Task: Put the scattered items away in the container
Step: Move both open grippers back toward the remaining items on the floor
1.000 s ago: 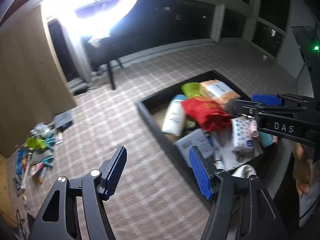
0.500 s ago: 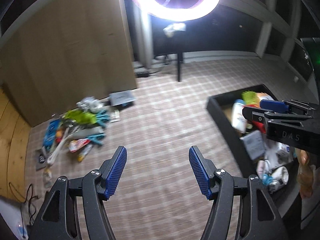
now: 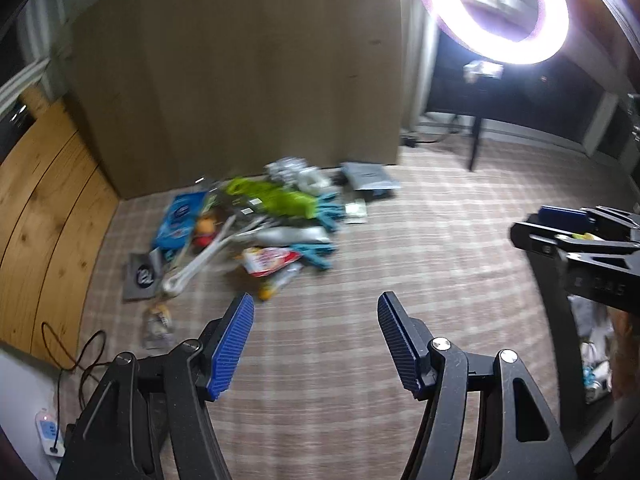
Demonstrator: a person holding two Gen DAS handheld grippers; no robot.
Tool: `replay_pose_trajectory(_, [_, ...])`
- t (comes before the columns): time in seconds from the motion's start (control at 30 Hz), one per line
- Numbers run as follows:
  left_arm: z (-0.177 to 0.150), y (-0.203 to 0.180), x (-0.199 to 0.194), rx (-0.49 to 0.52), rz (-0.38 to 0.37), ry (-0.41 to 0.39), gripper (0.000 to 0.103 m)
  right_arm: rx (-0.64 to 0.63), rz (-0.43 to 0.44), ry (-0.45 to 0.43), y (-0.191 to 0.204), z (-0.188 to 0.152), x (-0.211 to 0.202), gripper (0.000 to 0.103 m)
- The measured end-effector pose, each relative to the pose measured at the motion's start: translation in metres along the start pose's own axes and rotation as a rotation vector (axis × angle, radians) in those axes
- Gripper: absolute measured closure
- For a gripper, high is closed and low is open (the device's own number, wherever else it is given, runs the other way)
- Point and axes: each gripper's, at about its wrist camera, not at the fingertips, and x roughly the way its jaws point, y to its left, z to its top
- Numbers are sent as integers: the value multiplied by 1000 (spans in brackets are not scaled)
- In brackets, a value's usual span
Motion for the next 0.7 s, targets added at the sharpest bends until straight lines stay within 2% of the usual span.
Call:
replay_pose_trajectory(0.33, [-17, 100, 47, -194, 102, 96, 41, -131, 79, 69, 48, 22, 54, 57])
replay_pose_trajectory(0.57, [-36, 129, 79, -250, 129, 172, 40, -242, 131, 129, 86, 30, 102, 57])
replay_pose_trajectory(0.7, [-47, 146, 98, -282, 136, 211, 36, -334, 162, 179, 108, 35, 132, 57])
